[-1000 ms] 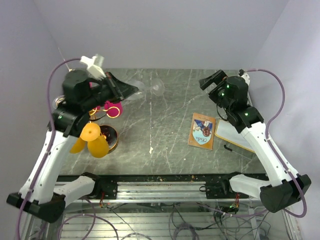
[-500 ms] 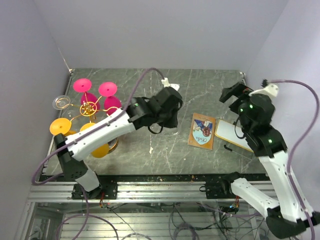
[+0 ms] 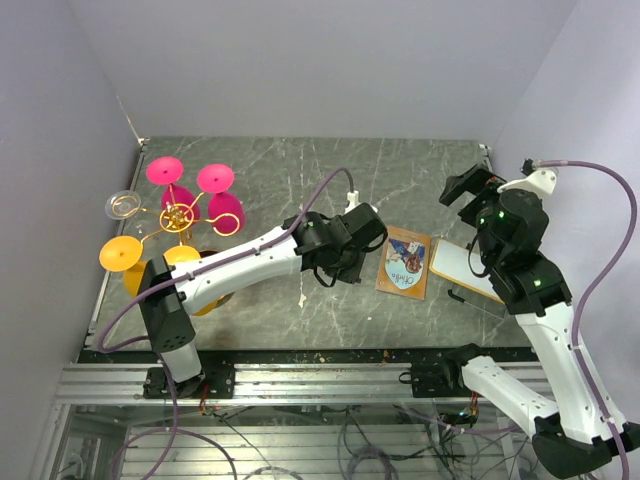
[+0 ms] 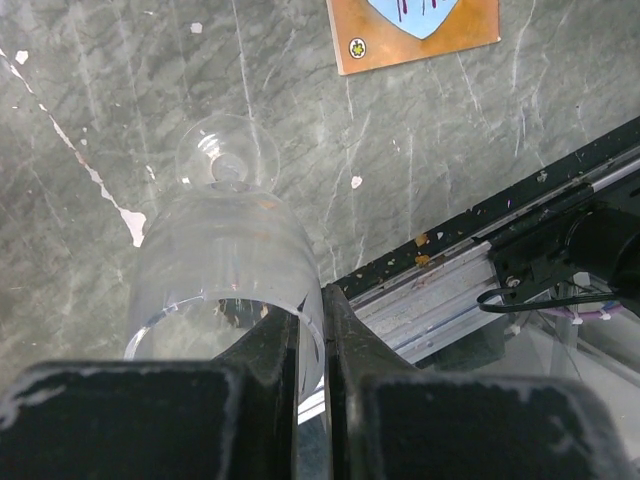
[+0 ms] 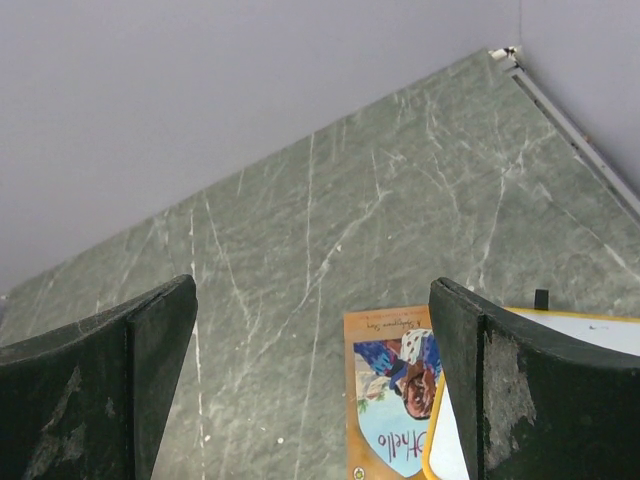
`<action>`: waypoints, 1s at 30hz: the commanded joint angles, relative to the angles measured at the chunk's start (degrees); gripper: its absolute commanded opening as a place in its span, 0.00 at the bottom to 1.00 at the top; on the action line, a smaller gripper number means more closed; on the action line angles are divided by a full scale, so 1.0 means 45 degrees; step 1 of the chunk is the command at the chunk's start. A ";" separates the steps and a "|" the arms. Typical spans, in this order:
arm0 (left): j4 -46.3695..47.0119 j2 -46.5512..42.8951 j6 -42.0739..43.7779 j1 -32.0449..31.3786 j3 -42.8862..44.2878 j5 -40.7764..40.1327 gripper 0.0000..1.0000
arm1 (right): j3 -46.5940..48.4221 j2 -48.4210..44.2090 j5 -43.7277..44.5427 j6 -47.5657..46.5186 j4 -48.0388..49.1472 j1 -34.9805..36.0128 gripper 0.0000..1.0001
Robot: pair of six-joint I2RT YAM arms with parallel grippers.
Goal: Take the wine glass off the wine glass rack
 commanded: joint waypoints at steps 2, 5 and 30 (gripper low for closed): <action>0.0472 0.0366 0.0310 0.0000 -0.0133 0.0757 0.07 | -0.0132 0.0042 -0.0446 -0.0088 0.0125 -0.0017 1.00; 0.0720 0.0453 0.0401 0.0000 -0.0457 0.0861 0.07 | -0.0148 0.0068 -0.0546 -0.0058 0.0138 -0.0018 1.00; 0.1077 -0.5937 0.1139 0.0056 -0.0381 -0.2976 0.79 | 0.0248 0.1065 -0.5861 -0.1542 0.0805 -0.0008 1.00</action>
